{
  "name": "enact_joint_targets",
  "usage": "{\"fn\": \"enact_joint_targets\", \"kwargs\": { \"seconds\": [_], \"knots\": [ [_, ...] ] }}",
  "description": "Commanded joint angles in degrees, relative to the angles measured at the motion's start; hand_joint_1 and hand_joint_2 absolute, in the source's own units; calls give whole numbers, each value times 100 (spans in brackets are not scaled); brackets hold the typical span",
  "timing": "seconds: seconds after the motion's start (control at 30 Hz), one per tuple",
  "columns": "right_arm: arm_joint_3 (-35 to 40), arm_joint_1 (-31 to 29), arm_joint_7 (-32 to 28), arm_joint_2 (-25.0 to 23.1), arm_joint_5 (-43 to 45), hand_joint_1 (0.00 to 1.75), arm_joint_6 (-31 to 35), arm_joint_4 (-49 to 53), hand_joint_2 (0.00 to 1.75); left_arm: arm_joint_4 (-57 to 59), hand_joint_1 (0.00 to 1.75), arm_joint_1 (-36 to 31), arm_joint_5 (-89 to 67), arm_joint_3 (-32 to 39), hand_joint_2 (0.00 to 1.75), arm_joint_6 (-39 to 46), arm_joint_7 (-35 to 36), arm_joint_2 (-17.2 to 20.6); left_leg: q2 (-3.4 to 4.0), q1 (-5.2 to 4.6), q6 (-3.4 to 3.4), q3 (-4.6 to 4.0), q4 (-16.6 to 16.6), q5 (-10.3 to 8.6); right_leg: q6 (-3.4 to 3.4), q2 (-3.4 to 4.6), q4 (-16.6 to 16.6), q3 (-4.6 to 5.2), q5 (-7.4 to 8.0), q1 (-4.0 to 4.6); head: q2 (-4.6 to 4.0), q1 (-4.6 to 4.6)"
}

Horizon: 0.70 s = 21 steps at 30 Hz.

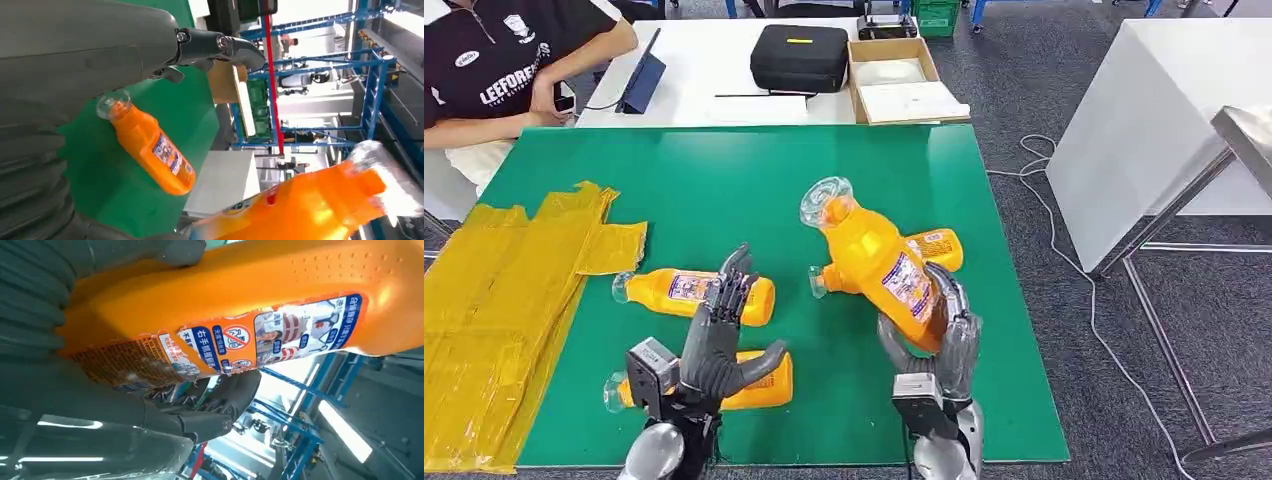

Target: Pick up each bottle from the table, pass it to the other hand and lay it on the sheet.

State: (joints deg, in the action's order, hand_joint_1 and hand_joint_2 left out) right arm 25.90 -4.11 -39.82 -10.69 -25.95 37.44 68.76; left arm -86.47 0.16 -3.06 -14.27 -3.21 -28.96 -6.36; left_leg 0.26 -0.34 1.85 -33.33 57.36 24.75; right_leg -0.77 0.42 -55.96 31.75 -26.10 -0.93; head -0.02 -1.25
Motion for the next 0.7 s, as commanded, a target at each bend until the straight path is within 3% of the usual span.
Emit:
{"fn": "enact_joint_targets", "kwargs": {
  "seconds": [0.03, 0.17, 0.23, 0.33, 0.7],
  "knots": [
    [536, -420, -18, -102, 4, 175, 256, -379, 175, 448, 0, -343, -31, -263, 175, -17, 66, 114, -3, 3, -16, 4, -3, -3, 9, -5, 6, -6, 4, 3, 0, 0],
    [868, -712, -18, -165, 142, 175, 256, -844, 175, 534, 0, -490, -66, -364, 175, -7, 84, 100, 3, 4, -16, 4, -3, -4, 9, 1, 7, -6, 7, 4, 0, 0],
    [1384, -1034, -18, -57, 675, 175, 256, -1322, 175, 563, 0, -574, -79, -434, 175, -16, 78, 98, 3, 2, -12, 5, -4, -4, 7, 2, 6, -6, 7, 2, 0, 2],
    [1384, -1034, -18, -57, 675, 175, 256, -1322, 175, 563, 0, -574, -79, -434, 175, -16, 78, 98, -1, 7, -20, 8, -8, -9, 12, -3, 14, -12, 11, 6, 0, 0],
    [2254, -1721, -18, -508, 699, 175, 256, -2917, 175, 712, 0, -815, -17, -538, 175, -29, 100, 71, -6, 4, -13, 7, -4, -9, 10, -8, 6, -10, 4, 4, 0, 2]
  ]
}}
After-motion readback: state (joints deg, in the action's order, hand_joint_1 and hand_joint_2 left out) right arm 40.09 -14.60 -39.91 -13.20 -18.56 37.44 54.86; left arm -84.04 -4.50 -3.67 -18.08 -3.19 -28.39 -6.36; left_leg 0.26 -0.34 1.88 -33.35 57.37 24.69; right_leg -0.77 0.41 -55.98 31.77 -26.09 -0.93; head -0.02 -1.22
